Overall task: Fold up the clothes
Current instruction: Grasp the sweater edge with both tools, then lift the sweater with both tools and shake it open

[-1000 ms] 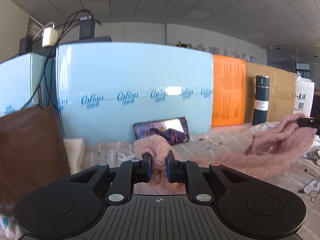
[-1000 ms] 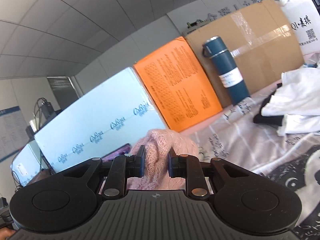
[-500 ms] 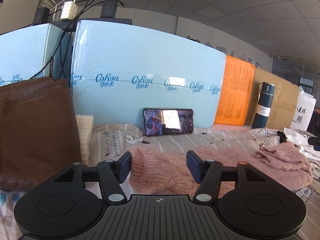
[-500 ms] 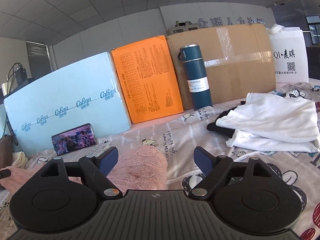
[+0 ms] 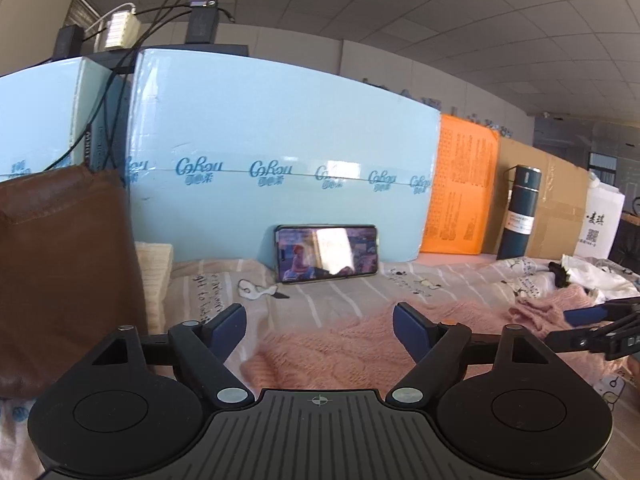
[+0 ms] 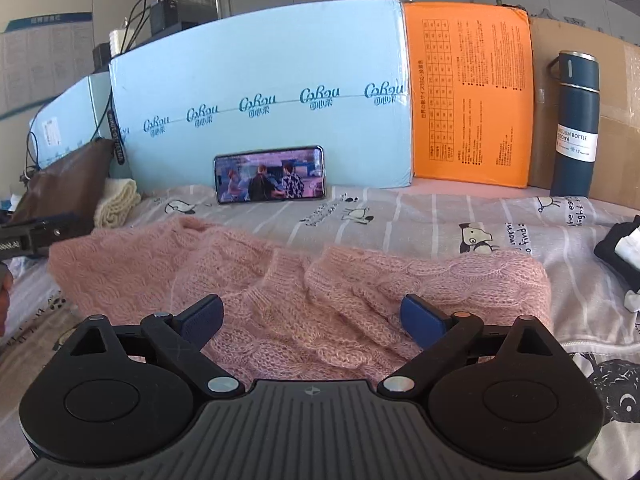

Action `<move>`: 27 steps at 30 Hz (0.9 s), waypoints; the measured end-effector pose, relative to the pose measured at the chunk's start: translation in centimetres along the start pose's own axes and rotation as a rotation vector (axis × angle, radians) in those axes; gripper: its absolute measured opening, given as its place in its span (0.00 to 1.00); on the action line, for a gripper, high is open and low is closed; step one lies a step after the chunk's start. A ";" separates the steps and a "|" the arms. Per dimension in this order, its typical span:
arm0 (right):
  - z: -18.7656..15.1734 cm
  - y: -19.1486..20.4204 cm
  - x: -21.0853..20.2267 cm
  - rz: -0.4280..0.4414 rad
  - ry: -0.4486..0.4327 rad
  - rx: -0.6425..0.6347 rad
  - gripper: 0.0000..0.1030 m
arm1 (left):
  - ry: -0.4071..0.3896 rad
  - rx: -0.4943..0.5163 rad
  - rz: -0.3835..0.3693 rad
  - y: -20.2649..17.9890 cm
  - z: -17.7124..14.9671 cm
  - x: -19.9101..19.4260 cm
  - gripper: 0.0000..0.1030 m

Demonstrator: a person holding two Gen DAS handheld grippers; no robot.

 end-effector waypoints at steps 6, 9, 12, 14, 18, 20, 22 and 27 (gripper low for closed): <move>-0.5 -1.8 0.1 -0.011 -0.006 0.080 0.80 | 0.006 0.277 -0.212 -5.1 2.3 2.9 0.87; -0.6 -2.3 0.0 -0.052 -0.011 0.091 0.61 | 0.126 0.436 -0.285 -7.4 1.3 5.9 0.87; -0.6 -3.6 -0.4 -0.077 -0.030 0.146 0.34 | 0.277 0.412 -0.333 -7.5 -0.1 8.9 0.86; -0.6 -4.5 -0.7 -0.073 -0.046 0.192 0.22 | 0.334 0.361 -0.374 -7.2 -1.2 9.8 0.81; -0.1 -5.2 -1.5 -0.076 -0.115 0.218 0.15 | 0.295 0.360 -0.418 -7.3 -1.8 8.6 0.45; 0.2 -5.4 -2.0 -0.083 -0.157 0.222 0.14 | 0.244 0.367 -0.413 -7.1 -1.5 7.5 0.22; 0.7 -6.0 -2.7 -0.105 -0.198 0.234 0.14 | 0.190 0.373 -0.405 -6.9 -1.1 6.5 0.19; 2.5 -8.2 -5.1 -0.170 -0.303 0.300 0.13 | 0.065 0.361 -0.274 -5.2 0.8 4.7 0.17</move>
Point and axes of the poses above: each gripper's, at about its wrist camera, not at the fingertips, and x roughly the way its jaws point, y to its left, z to its top, the point moved 7 cm from there along x, roughly the way its jaws point, and after that the axes turned 4 degrees about y, right-handed, at the moved point
